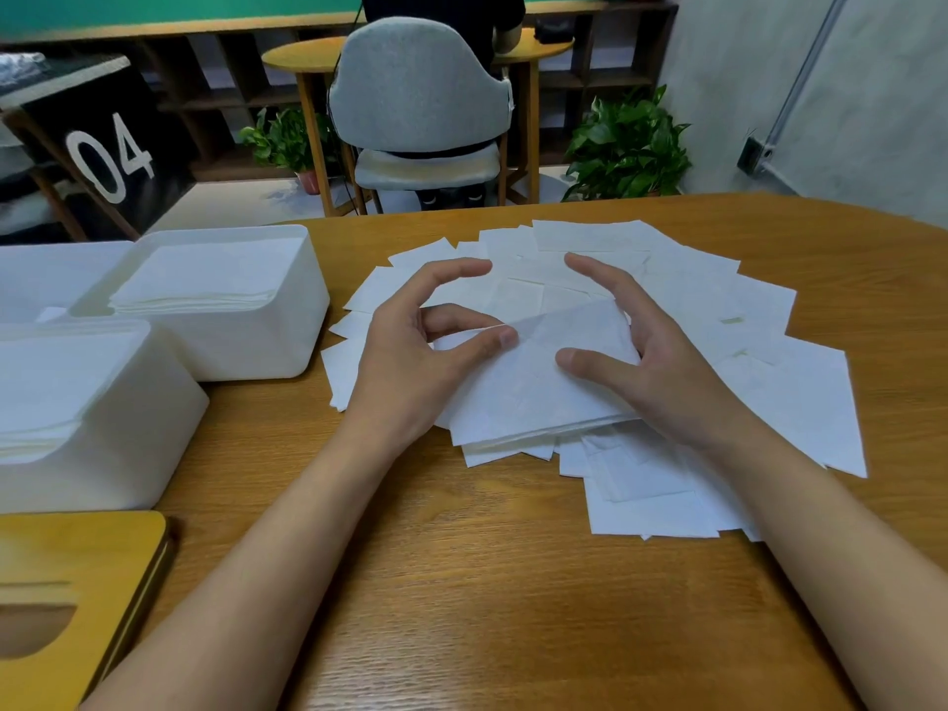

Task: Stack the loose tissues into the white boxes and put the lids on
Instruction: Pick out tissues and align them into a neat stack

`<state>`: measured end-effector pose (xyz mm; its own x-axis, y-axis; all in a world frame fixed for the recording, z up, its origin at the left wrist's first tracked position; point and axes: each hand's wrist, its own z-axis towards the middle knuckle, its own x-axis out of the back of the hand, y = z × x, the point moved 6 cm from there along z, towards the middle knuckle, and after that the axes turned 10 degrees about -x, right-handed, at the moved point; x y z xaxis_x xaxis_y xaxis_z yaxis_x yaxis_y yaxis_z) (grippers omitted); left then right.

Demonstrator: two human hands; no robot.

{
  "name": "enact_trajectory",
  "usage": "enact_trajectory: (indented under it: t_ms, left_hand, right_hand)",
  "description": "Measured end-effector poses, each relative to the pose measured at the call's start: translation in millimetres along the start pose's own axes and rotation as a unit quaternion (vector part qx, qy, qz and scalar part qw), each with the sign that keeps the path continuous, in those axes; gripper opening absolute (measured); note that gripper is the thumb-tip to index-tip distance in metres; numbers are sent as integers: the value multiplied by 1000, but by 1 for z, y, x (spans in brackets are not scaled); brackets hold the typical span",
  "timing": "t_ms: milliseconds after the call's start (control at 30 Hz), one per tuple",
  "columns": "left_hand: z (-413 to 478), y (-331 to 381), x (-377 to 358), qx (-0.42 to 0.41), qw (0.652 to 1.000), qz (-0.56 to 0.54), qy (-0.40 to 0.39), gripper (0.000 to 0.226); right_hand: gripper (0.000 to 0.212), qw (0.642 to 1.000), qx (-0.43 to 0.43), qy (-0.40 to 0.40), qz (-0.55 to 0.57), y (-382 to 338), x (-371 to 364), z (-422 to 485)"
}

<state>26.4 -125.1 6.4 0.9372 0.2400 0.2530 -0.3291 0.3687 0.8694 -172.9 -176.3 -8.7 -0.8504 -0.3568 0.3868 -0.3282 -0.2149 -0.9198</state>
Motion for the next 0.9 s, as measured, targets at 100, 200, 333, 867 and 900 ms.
enact_trajectory:
  t_ms: [100,200,333,867,900]
  left_hand:
    - [-1,-3,-4,0,1000,-10,-6,51]
    - [-1,-6,-7,-3,1000,-15,-9,49]
    - [0,-11,-6,-23,999,28,9,48]
    - [-3,-18,-9,-54,997,57,20,47]
    - [-3,-15,-10,-88,990,111,-3,46]
  right_hand:
    - [69,1000,9,3,-5,-3,-1,-2]
    - [71,1000,13,3,-11,-5,-1,-3]
    - [75,999,26,18,-6,-6,0,-3]
    - [33,997,-15,59,47,9,16,2]
    - [34,995,-22,82,51,12,19,4]
